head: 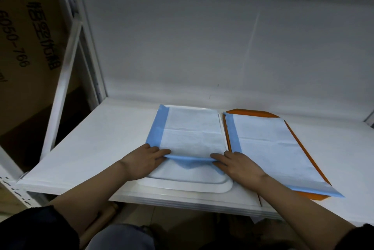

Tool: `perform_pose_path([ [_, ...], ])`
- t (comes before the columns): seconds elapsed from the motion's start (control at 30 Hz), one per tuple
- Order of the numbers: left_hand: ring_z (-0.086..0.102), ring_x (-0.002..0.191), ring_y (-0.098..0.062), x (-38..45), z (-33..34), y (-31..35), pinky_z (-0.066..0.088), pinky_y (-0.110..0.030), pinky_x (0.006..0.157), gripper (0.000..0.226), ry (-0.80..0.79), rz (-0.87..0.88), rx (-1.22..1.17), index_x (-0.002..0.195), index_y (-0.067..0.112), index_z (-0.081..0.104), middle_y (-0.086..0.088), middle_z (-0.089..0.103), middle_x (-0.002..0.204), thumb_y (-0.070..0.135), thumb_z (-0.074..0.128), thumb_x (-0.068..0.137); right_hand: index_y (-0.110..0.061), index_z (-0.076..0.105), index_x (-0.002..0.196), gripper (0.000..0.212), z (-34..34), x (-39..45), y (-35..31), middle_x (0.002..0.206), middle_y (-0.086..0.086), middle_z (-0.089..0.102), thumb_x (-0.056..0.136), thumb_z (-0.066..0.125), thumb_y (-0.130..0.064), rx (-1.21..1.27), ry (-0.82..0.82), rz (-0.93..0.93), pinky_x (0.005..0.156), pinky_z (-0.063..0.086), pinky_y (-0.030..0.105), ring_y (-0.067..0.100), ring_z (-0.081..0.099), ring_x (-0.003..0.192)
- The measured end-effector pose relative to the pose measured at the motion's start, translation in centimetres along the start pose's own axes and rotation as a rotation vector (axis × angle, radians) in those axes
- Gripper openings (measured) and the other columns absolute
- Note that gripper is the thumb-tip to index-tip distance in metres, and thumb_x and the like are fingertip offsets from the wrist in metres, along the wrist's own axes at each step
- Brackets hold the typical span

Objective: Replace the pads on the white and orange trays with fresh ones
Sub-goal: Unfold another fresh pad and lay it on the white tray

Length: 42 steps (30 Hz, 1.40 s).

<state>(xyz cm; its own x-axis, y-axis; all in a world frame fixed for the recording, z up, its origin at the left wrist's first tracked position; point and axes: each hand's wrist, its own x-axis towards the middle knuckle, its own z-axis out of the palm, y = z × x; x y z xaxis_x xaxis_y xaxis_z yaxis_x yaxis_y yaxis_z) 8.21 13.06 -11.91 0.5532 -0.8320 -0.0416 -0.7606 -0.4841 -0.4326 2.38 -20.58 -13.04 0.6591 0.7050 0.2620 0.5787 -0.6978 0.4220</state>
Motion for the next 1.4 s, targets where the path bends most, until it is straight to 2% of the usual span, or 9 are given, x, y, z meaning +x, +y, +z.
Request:
perform_pose_path([
  [0.13, 0.063, 0.095, -0.021, -1.4, 0.4, 1.5, 0.031, -0.034, 0.079, 0.048, 0.003, -0.103, -0.026, 0.098, 0.015, 0.073, -0.007, 0.056, 0.134, 0.036, 0.038, 0.072, -0.012, 0.071, 0.107, 0.032, 0.2, -1.1, -1.1, 0.13, 0.003, 0.059, 0.078, 0.068, -0.025, -0.055, -0.043, 0.048, 0.073, 0.041, 0.035, 0.022, 0.06, 0.089],
  [0.27, 0.053, 0.125, -0.021, -2.8, 1.7, 3.9, 0.019, -0.044, 0.108, 0.05, -0.066, -0.142, -0.104, 0.1, 0.017, 0.072, -0.006, 0.046, 0.144, 0.05, 0.036, 0.088, -0.016, 0.073, 0.104, 0.065, 1.1, -2.8, -4.4, 0.131, 0.0, 0.059, 0.085, 0.035, -0.064, 0.116, -0.195, 0.211, 0.096, 0.032, 0.04, 0.019, 0.06, 0.115],
  [0.37, 0.011, 0.146, -0.013, -3.0, 1.7, 4.8, -0.011, -0.034, 0.114, 0.081, -0.101, -0.224, -0.345, 0.13, 0.02, 0.053, 0.005, 0.008, 0.159, 0.072, 0.007, 0.088, -0.021, 0.074, 0.102, 0.081, 1.1, -3.2, -6.3, 0.122, -0.003, 0.065, 0.089, 0.012, -0.071, 0.217, -0.265, 0.283, 0.098, 0.048, 0.037, 0.013, 0.066, 0.105],
  [0.47, -0.014, 0.144, -0.004, -2.8, 1.0, 4.9, -0.014, -0.033, 0.117, 0.1, -0.272, -0.321, -0.618, 0.144, 0.025, 0.032, 0.015, -0.012, 0.157, 0.082, -0.001, 0.069, -0.021, 0.072, 0.109, 0.091, 0.1, -2.9, -6.5, 0.125, -0.003, 0.063, 0.088, -0.002, -0.07, 0.257, -0.209, 0.338, 0.092, 0.051, 0.036, 0.012, 0.065, 0.105],
  [0.7, -0.011, 0.132, 0.007, -3.5, 0.1, 5.1, -0.014, -0.02, 0.108, 0.09, -0.242, -0.381, -0.787, 0.144, 0.038, 0.031, 0.024, -0.001, 0.151, 0.082, 0.017, 0.067, -0.029, 0.076, 0.092, 0.059, 0.3, -3.5, -5.4, 0.105, -0.011, 0.071, 0.091, 0.024, -0.055, 0.29, -0.201, 0.281, 0.081, 0.053, 0.022, 0.002, 0.068, 0.086],
  [1.03, -0.01, 0.146, -0.01, 0.8, -0.4, 7.8, -0.015, -0.041, 0.115, 0.088, -0.065, -0.229, -0.57, 0.145, 0.042, 0.029, 0.014, -0.013, 0.158, 0.08, -0.002, 0.071, -0.043, 0.072, 0.095, 0.062, -0.7, 0.5, -7.2, 0.128, -0.009, 0.061, 0.095, 0.012, -0.061, 0.25, -0.175, 0.354, 0.091, 0.049, 0.034, 0.011, 0.062, 0.111],
  [1.2, 0.014, 0.145, -0.015, 3.8, -1.0, 9.3, -0.004, -0.041, 0.117, 0.071, -0.012, -0.244, -0.506, 0.145, 0.028, 0.034, 0.003, 0.004, 0.16, 0.056, 0.019, 0.082, -0.029, 0.077, 0.084, 0.043, -0.1, 3.6, -8.4, 0.116, -0.007, 0.068, 0.08, 0.037, -0.043, 0.301, -0.178, 0.351, 0.084, 0.054, 0.032, 0.01, 0.066, 0.098],
  [1.33, 0.06, 0.114, -0.015, 2.7, -0.3, 8.8, 0.05, -0.04, 0.094, 0.059, -0.069, -0.303, -0.458, 0.117, 0.024, 0.066, -0.001, 0.047, 0.143, 0.057, 0.037, 0.078, -0.016, 0.077, 0.073, 0.052, 0.2, 2.8, -7.4, 0.106, -0.003, 0.071, 0.079, 0.034, -0.045, 0.239, -0.211, 0.485, 0.065, 0.055, 0.032, 0.014, 0.067, 0.08],
  [1.4, 0.065, 0.103, -0.015, 1.4, 0.2, 8.5, 0.054, -0.037, 0.084, 0.058, -0.084, -0.376, -0.45, 0.101, 0.024, 0.072, 0.0, 0.056, 0.135, 0.062, 0.033, 0.083, -0.013, 0.077, 0.067, 0.056, 0.6, 1.8, -7.2, 0.1, -0.001, 0.073, 0.078, 0.034, -0.048, 0.19, -0.195, 0.538, 0.061, 0.055, 0.037, 0.018, 0.067, 0.074],
])
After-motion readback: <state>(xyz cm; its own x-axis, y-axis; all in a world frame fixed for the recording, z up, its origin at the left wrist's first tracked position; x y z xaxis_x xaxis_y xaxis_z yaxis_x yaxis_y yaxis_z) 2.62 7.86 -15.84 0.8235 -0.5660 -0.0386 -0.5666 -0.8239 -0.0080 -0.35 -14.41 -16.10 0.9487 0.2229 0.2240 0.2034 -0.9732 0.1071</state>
